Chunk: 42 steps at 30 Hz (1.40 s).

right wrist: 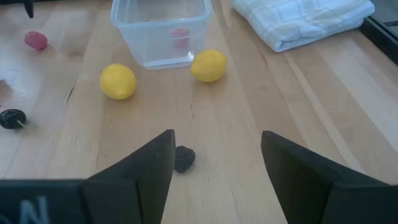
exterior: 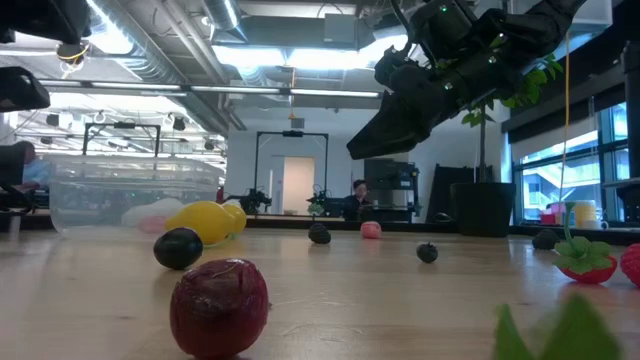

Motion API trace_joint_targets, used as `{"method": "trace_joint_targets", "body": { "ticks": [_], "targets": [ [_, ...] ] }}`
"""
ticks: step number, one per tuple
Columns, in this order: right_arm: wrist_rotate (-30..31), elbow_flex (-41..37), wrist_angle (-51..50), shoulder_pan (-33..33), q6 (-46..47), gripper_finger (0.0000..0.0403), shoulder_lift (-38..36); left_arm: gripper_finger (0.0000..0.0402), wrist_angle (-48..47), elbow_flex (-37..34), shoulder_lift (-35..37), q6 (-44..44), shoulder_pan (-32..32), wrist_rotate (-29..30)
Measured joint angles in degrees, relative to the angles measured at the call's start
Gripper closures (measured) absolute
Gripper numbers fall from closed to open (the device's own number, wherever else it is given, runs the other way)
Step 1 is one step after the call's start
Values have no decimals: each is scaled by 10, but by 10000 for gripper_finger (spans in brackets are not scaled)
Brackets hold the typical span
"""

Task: Pick and placing Produce into tupperware
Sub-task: Put the bottom pink peach into the transparent bin

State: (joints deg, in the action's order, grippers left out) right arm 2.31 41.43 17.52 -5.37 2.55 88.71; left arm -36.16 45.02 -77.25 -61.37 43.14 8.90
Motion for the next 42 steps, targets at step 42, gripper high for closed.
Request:
{"method": "trace_joint_targets", "body": {
  "ticks": [42],
  "targets": [
    [0,-6,7,0,2,163,0,307,73,-35,-118,80,20,-39]
  ]
}}
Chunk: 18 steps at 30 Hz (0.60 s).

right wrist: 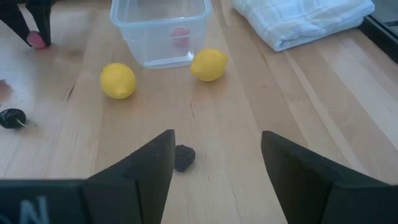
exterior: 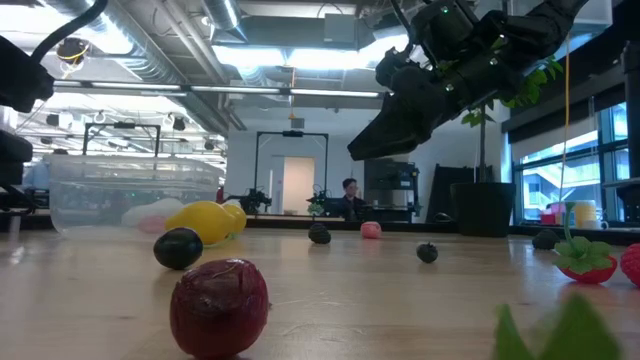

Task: Pick and placing Produce into tupperware
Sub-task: Put the bottom pink peach into the transparent bin

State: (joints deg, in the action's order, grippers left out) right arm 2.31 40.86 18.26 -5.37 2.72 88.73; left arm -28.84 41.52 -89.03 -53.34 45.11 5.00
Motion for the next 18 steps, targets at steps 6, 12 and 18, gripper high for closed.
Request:
{"method": "trace_joint_targets", "body": {
  "ticks": [6,12,18],
  "targets": [
    [0,0,0,0,0,163,0,311,0,-1,11,0,-20,-13],
    [0,0,0,0,-1,163,0,309,-6,-3,35,25,-55,3],
    [0,0,0,0,-2,163,0,320,-27,-3,60,84,-114,2]
  ]
}}
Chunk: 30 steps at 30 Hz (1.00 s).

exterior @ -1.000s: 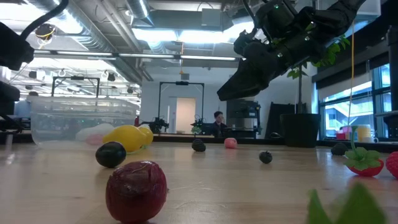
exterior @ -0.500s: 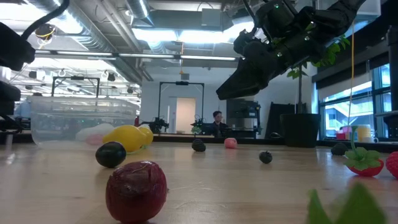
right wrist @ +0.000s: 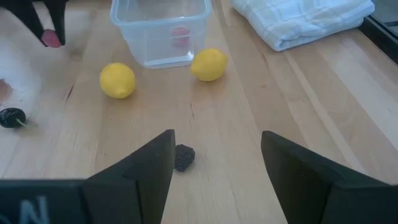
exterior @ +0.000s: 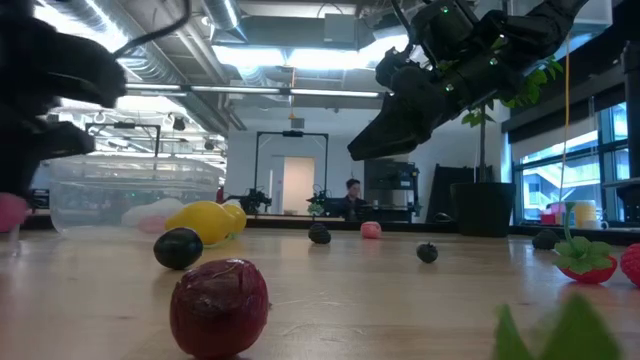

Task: Pick and placing Produce into tupperware
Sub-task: Put the bottom pink peach into the transparent bin

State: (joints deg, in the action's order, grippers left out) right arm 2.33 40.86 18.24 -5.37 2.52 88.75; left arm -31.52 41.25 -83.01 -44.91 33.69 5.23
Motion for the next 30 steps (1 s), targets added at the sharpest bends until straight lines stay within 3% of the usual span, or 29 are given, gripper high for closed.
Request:
{"method": "trace_joint_targets", "body": {
  "ticks": [13,21,30],
  "targets": [
    [0,0,0,0,-1,163,0,319,-56,1,137,117,-107,6],
    [0,0,0,0,-2,163,0,323,-56,2,206,174,-168,141],
    [0,0,0,0,-2,163,0,325,-83,2,199,176,-255,161]
  ]
}}
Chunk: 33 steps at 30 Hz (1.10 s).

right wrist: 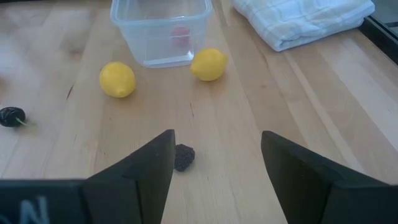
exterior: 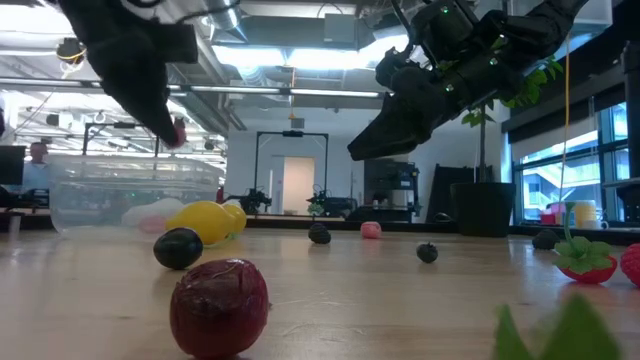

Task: Pick and placing Produce into tupperware
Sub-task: Put the bottom pink peach into the transparent bin

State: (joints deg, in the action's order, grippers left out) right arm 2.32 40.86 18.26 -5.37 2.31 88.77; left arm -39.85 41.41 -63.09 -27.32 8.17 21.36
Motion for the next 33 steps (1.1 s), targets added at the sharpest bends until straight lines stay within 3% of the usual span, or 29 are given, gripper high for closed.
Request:
{"method": "trace_joint_targets", "body": {
  "ticks": [12,20,33],
  "targets": [
    [0,0,-1,0,-1,163,0,315,-35,0,-45,-5,-73,-75],
    [0,0,-1,0,-9,163,0,324,-34,0,-87,-5,-81,-105],
    [0,0,-1,0,-13,163,0,296,-31,0,-127,-6,-81,-108]
  ]
}}
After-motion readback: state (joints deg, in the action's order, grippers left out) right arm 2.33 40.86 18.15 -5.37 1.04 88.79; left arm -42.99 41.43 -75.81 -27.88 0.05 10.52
